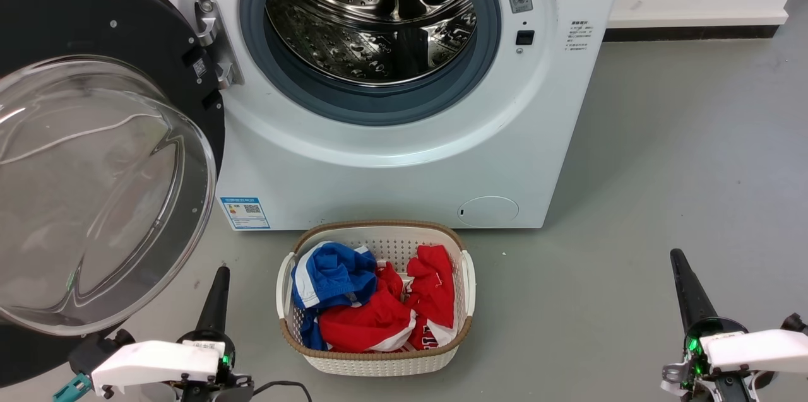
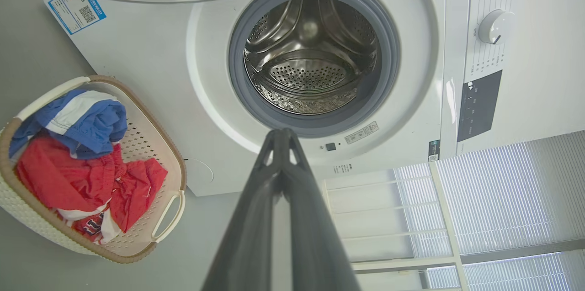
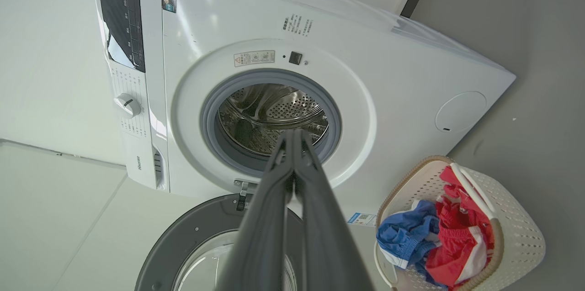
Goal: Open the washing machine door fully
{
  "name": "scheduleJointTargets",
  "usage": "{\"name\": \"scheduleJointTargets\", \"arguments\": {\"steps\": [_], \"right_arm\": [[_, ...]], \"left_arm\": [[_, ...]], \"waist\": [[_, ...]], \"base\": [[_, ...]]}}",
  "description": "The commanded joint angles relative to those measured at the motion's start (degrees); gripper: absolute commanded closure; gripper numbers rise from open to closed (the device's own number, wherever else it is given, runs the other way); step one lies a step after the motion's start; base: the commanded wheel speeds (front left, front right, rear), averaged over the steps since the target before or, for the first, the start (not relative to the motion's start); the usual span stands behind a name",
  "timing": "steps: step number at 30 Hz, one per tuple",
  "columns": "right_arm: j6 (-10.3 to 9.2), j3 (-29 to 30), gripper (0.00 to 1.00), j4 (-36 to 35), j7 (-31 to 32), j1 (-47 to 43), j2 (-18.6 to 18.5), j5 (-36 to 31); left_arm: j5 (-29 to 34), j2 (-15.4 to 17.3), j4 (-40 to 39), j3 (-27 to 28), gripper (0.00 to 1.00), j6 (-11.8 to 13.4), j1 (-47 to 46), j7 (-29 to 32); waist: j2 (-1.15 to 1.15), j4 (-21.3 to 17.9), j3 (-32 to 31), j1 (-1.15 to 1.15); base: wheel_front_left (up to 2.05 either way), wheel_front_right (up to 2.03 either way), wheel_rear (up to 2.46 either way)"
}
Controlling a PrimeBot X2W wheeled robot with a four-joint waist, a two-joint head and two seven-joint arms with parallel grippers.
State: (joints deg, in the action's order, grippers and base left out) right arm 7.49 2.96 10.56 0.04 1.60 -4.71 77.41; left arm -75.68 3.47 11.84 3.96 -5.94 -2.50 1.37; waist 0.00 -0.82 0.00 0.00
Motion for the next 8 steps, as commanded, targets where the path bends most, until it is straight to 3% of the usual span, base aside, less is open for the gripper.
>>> {"name": "scheduleJointTargets", "arguments": {"steps": [1,8], "right_arm": [[0.0,0.13,1.0,0.0,0.42,1.51,-0.19,1.42],[0.0,0.4,1.0,0.76,1.35,2.25,-0.11,4.75]], "left_arm": [[-1.21,0.31,-0.01,0.26,1.0,-0.34,-1.08,0.32],[-4.68,0.28,0.44,0.61,1.0,-0.62,-1.86,1.21]], "waist": [[0.0,0.03,0.01,0.0],[0.0,0.17,0.04,0.0]], "base": [[0.0,0.0,0.0],[0.0,0.0,0.0]]}}
